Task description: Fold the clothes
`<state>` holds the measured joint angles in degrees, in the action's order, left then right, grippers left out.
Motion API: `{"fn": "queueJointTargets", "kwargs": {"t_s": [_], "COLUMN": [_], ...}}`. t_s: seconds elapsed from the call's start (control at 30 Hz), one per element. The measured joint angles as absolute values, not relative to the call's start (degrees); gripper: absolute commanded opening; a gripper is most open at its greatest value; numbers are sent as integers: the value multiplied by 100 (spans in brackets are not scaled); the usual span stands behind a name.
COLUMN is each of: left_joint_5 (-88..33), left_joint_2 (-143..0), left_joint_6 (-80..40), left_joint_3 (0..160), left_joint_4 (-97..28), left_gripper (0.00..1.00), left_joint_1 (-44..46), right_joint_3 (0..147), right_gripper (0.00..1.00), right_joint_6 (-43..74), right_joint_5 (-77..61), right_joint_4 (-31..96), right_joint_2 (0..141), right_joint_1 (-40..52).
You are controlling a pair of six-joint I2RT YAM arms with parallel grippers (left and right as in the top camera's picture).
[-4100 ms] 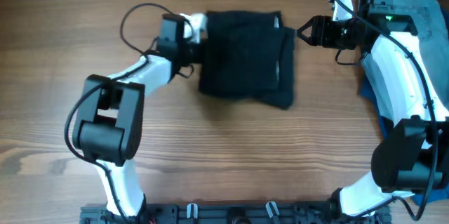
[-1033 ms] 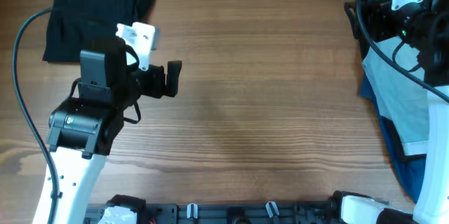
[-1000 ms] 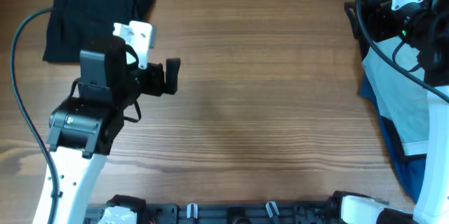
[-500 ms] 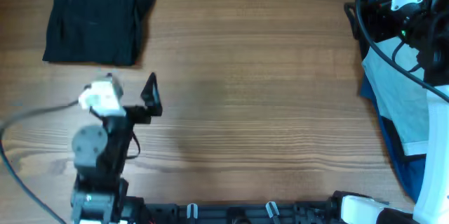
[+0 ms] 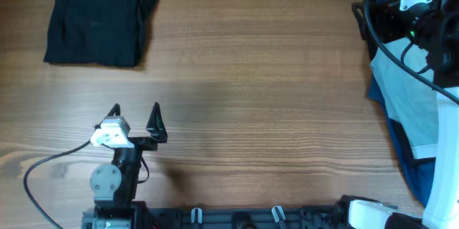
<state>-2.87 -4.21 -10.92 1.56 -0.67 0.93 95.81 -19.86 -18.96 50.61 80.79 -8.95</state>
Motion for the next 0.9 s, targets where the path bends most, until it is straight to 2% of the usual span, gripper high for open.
{"fn": "queueJointTargets", "kwargs": {"t_s": [0.07,0.9], "left_joint_5": [-285,-283], "left_joint_2": [-235,-82], "left_joint_6": [-1109,-1107], "left_joint_3": [64,64], "left_joint_4": [-412,-408], "left_gripper": [100,100], "left_joint_1": [93,93], "right_joint_3": [9581,9579], "right_gripper": [100,100], "right_joint_6": [-1988,-1986], "right_joint_5": [-1898,-1896], "right_joint_4": [5059,5059], "right_joint_2": [8079,8079], "right_joint_1": [-895,-895]}}
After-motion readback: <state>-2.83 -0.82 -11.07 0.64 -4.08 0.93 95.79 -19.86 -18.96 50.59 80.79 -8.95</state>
